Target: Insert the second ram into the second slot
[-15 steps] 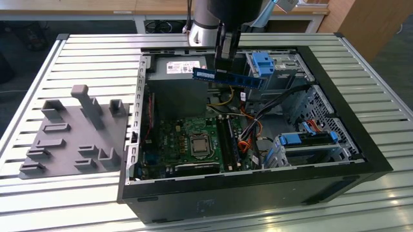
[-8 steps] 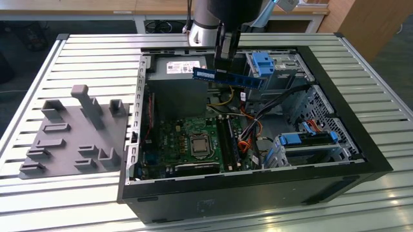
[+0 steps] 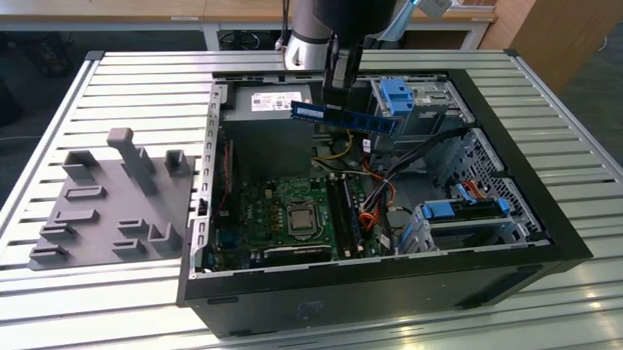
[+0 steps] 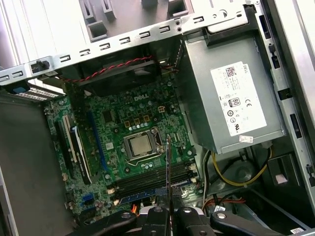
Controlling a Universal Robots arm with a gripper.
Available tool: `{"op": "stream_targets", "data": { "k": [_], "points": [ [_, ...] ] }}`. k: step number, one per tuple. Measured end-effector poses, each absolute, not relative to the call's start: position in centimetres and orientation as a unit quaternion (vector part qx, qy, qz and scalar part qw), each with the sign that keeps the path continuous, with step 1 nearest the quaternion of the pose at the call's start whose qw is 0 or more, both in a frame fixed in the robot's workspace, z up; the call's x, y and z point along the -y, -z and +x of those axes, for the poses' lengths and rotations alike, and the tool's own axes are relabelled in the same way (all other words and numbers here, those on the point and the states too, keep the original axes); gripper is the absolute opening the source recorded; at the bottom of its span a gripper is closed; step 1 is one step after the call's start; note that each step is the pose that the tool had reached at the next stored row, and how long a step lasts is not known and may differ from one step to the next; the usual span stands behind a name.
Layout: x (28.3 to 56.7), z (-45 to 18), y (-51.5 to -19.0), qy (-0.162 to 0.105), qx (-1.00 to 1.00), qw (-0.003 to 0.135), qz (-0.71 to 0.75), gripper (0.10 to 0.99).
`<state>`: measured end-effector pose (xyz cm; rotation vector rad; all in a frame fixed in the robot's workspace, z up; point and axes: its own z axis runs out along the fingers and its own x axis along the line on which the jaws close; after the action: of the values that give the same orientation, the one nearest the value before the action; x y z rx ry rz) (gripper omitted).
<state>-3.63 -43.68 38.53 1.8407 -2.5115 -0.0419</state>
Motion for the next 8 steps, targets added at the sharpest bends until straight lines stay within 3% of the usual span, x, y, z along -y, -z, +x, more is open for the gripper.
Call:
{"op": "stream_targets", "data": {
  "k": [8],
  "points": [
    [43.68,-3.63,-38.53,0.014,0.81,0.014,0.586,0.137]
  ]
}}
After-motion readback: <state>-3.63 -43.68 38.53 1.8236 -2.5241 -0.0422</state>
